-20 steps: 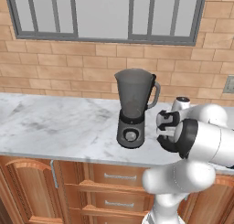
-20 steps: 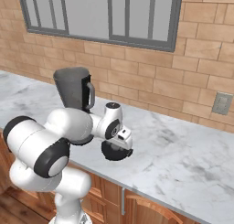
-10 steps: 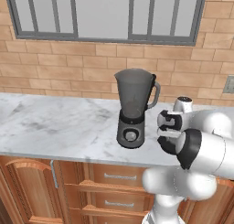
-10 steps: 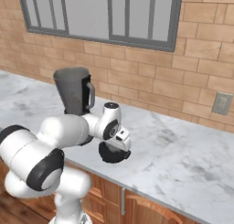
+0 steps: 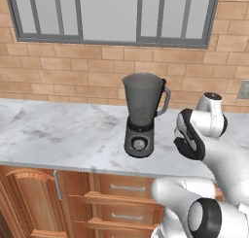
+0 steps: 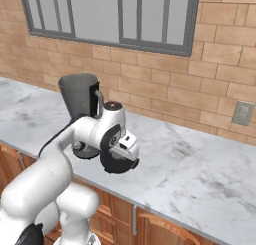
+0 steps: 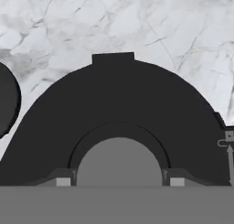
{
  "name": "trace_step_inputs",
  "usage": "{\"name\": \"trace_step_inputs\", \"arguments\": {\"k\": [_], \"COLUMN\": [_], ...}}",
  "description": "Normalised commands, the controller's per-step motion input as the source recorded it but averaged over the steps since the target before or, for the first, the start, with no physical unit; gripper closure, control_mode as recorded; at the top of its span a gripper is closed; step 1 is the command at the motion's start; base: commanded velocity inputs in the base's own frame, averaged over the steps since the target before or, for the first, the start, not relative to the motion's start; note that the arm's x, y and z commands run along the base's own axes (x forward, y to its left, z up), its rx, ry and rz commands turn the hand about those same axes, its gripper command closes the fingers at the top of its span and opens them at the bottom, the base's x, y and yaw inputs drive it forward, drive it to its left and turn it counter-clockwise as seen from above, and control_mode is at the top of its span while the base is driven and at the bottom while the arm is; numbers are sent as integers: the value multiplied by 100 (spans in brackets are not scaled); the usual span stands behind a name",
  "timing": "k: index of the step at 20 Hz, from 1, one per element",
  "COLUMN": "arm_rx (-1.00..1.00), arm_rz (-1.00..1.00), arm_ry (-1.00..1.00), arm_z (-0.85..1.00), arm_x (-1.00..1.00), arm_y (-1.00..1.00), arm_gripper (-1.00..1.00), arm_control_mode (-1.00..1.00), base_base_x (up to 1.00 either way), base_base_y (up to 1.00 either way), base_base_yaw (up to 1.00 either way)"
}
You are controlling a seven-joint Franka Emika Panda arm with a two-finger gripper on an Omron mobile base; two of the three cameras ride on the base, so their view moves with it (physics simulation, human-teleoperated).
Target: Grab the onion and garlic from the fridge, place them in the blender, close the lid, and turn on the blender to create a marinade.
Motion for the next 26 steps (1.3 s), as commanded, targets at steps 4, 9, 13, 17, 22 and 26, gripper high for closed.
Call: {"name": "trace_step_inputs", "arguments": {"k": [4,9,13,17,22,26], "arm_rx": [1,1,1,1,0,0], "arm_rz": [0,0,0,0,0,0], "arm_ry": [-13,-7,0,0,0,2], "arm_z": [100,100,100,100,100,100], "arm_x": [-64,-45,-32,-15,-3,8], "arm_y": [0,0,1,1,12,29], "arm_gripper": [100,100,100,100,100,100], "arm_control_mode": [-100,-100,-100,-100,-100,-100], "base_base_x": [0,0,0,0,0,0], "base_base_y": [0,0,0,0,0,0], "base_base_yaw": [0,0,0,0,0,0]}}
